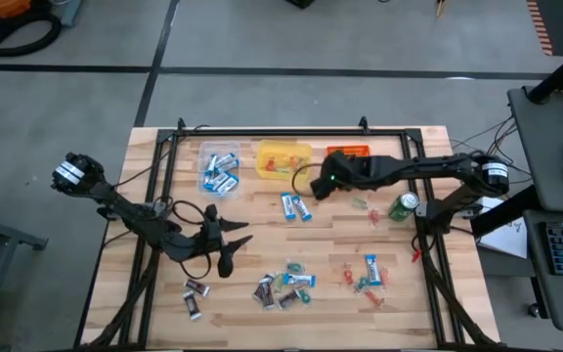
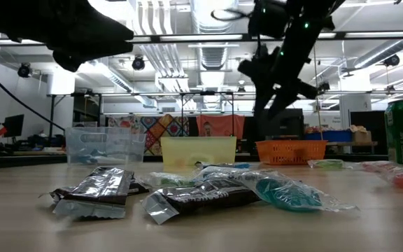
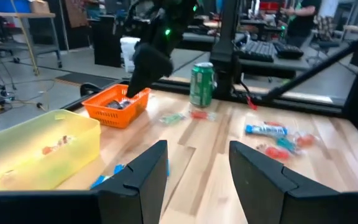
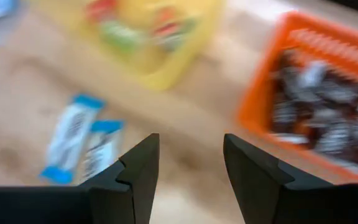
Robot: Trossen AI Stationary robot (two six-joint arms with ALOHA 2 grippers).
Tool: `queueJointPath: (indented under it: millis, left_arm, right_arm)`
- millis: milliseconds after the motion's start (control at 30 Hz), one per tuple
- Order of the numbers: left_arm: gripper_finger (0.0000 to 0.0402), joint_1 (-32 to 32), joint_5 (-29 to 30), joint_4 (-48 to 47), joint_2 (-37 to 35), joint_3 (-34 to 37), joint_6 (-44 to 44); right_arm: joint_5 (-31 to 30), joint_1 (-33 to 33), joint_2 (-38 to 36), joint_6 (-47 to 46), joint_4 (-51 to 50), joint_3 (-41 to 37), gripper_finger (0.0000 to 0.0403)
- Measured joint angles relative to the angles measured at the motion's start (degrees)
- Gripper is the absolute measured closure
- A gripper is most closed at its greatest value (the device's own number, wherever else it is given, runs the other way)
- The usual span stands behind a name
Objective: Sort candy
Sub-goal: Put the white chocolate into the transparent bin
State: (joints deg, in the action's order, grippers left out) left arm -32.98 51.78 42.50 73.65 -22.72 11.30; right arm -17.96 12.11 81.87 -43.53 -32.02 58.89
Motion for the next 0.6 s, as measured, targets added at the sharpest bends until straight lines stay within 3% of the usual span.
queueJointPath:
  millis: [333, 600]
  left_arm:
    - [0.0246, 0.01, 0.01, -1.07, 0.00, 0.00, -0.01]
    - [0.0246, 0.08, 0.11, -1.01, 0.02, -0.02, -0.47]
  right_arm:
    - [2.62, -9.60, 1.93, -6.50, 3.15, -0.02, 0.0232]
    - [3.45, -12.10, 9.72, -9.07, 4.66, 1.89, 0.0232]
